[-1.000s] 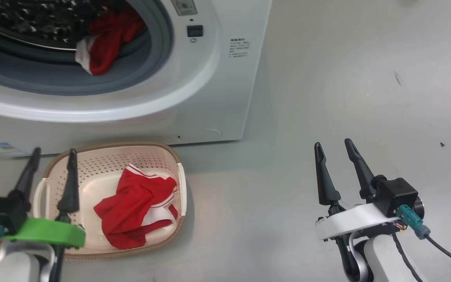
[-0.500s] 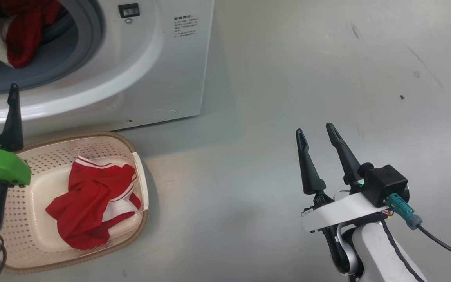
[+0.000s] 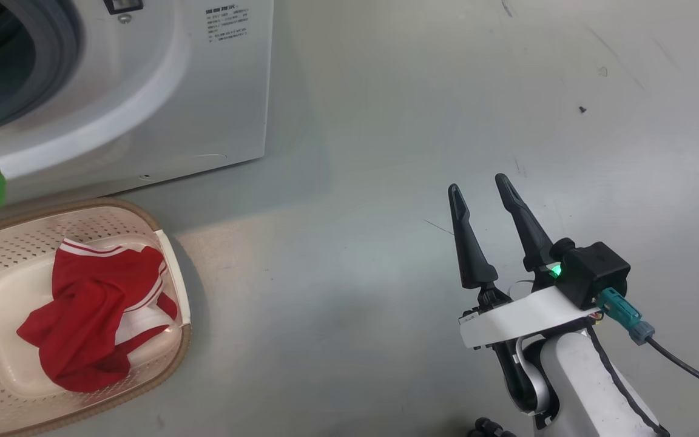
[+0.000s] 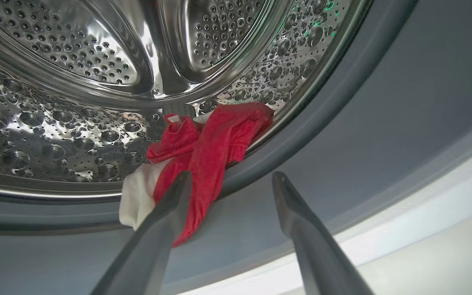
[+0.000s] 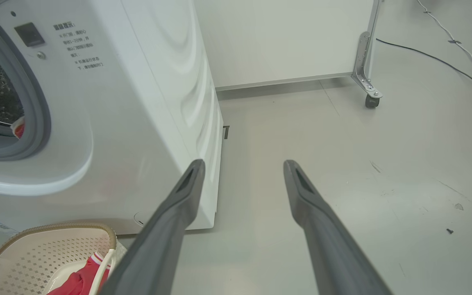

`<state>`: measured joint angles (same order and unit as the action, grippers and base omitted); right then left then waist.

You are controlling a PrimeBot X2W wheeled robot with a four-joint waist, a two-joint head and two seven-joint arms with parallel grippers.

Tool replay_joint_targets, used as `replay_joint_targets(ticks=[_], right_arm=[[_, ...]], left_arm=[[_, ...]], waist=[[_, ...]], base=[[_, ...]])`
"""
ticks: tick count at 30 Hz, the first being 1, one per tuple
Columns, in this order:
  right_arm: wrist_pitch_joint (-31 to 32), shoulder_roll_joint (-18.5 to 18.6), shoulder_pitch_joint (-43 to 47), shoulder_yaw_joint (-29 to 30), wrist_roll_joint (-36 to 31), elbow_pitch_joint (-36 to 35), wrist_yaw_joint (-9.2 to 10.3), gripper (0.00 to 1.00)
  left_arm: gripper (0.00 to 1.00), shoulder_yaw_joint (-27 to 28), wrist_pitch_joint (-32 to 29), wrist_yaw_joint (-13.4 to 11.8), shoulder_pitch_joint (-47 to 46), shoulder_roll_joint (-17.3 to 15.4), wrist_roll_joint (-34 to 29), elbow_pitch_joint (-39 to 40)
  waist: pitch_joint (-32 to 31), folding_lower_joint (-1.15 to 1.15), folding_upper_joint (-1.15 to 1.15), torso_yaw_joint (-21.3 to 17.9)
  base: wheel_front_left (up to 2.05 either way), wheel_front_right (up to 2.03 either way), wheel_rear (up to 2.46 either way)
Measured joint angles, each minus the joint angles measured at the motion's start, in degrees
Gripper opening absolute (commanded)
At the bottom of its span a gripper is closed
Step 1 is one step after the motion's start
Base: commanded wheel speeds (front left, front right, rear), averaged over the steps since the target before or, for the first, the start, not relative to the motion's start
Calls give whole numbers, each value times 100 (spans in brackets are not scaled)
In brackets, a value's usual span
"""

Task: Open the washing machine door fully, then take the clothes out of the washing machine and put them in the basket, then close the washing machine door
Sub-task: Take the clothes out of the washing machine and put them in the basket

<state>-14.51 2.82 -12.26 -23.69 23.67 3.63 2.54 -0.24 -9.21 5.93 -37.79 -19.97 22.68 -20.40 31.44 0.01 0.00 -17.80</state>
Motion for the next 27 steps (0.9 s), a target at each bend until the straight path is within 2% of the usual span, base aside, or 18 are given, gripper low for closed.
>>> replay_joint_targets(ticks=[16, 27], right_arm=[[0, -2, -172, -190, 54, -41, 73, 100], [0, -4, -259, -320, 74, -52, 114, 100]], left_arm=[[100, -62, -676, -8, -915, -179, -20, -1018], [100, -155, -737, -42, -1362, -276, -172, -1494]], waist=[[268, 0, 0, -199], [396, 0, 0, -291]], base=[[0, 0, 0], [0, 0, 0]])
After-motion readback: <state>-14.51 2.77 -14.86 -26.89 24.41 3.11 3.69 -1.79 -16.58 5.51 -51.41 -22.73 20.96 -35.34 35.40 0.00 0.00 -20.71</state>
